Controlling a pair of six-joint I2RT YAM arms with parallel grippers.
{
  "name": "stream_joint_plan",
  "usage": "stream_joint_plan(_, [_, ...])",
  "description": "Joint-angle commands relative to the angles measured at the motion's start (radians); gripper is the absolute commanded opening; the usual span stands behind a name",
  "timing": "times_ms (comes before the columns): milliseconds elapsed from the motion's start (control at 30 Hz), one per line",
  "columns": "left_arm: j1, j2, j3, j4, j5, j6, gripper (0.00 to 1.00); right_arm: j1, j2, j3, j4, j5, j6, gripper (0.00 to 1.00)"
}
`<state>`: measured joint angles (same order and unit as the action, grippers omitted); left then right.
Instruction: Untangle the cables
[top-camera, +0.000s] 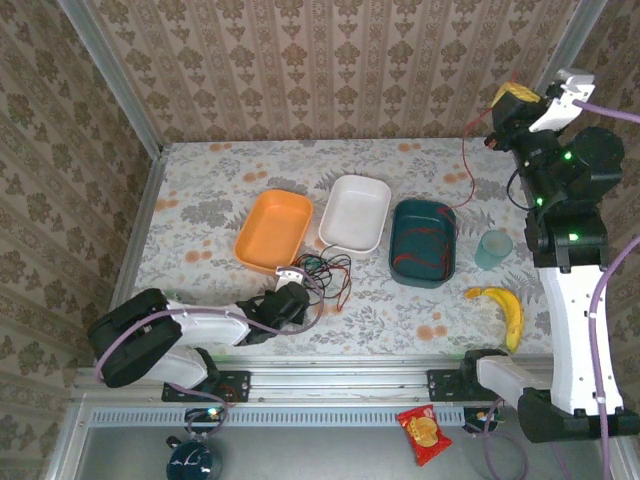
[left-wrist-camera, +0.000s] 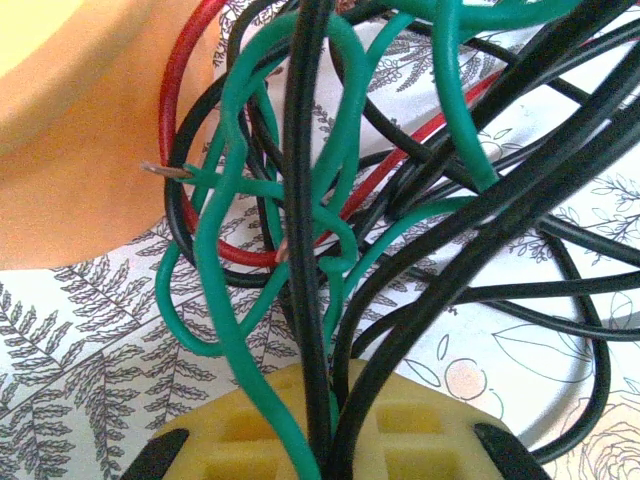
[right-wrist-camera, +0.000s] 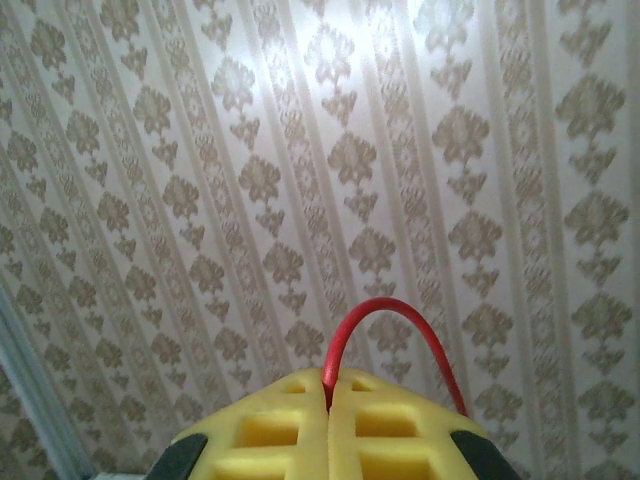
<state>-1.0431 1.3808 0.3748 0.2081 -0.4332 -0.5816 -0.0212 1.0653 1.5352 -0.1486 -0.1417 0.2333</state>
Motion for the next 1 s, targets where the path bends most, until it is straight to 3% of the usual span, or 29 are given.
stream_joint_plan(0, [0.012,0.03,0.01,-0.06,-0.019,0.02,0.0,0.006,-0.018,0.068,0.046,0.038,-0.063,0.0])
stream_joint_plan(333, [0.012,0.044,0.017,-0.06,-0.013,0.023,0.0,0.024,0.033,0.086,0.065,-0.035,0.001,0.0])
stream_joint_plan(600, [0.014,0.045,0.018,-0.059,-0.009,0.027,0.0,0.03,0.018,0.12,0.109,0.088,-0.107,0.0])
stream_joint_plan(967, [0.015,0.065,0.022,-0.042,-0.001,0.031,0.0,0.03,0.018,0.166,0.184,0.08,-0.173,0.0])
